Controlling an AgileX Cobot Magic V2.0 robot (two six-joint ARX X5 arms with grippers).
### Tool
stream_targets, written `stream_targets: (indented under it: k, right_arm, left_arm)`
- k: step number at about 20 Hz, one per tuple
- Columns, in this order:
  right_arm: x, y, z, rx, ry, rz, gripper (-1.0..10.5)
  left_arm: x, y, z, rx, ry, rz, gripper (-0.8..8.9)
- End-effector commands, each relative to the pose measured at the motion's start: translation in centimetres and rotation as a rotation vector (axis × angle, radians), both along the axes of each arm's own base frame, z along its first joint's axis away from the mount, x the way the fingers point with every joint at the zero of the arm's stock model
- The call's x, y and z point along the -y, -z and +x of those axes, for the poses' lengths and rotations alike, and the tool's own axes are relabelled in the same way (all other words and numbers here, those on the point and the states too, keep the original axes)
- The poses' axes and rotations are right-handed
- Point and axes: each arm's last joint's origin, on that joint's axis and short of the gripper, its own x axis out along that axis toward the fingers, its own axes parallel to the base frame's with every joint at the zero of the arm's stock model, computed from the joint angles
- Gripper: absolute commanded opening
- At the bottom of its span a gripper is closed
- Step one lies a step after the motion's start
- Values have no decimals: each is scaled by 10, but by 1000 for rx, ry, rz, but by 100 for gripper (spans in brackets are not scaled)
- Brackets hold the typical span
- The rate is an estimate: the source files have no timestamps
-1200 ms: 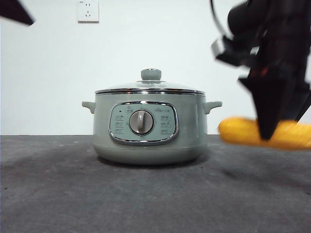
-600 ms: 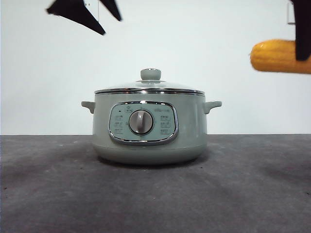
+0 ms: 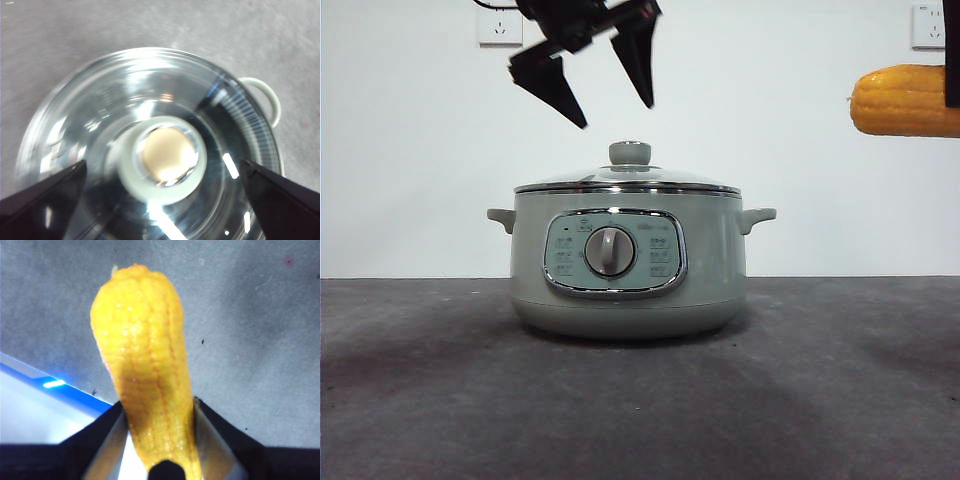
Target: Pick up the corn,open the lid,put the corn in the pot,close the lid
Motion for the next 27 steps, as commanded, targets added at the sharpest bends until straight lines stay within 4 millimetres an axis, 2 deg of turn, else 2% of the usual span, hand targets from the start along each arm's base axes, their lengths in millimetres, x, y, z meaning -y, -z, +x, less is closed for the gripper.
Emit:
stream_targets:
  k: [1,4,8,9,11,13,14,16,17,23,27]
  right_arm:
    - [0,-1,-1,-2,23,9,-12]
    - [0,-1,-1,-4,27,10,-12]
    - [0,-1,-1,-4,28,10,-12]
    - [0,-1,-1,-5,29,10,-12]
    - [0,-1,-1,-5,29,10,-12]
    - [0,-1,-1,-4,30,10,-12]
    - [0,-1,-1,-5,29,10,-12]
    - [0,-1,-1,-5,30,10,-12]
    - [0,-1,-1,-8,34,10,-12]
    - [0,-1,-1,-6,36,11,-12]
    - [0,-1,-1,-3,36,13,-12]
  left_arm:
    - [12,17,8,-8,24,21,603]
    - [20,31,14,-19,15,43,595]
    - [21,36,16,-23,-2,72,591]
    - [21,36,16,-24,0,70,558]
    - [21,36,16,-26,0,69,416]
    - [21,38,16,-39,-1,64,353]
    - [21,39,16,-44,-1,67,287]
    - [23,39,16,-37,7,68,71]
    - [24,38,16,-31,7,64,-3]
    - [24,37,17,-12,7,65,-13]
    - [19,19,14,51,-1,28,-13]
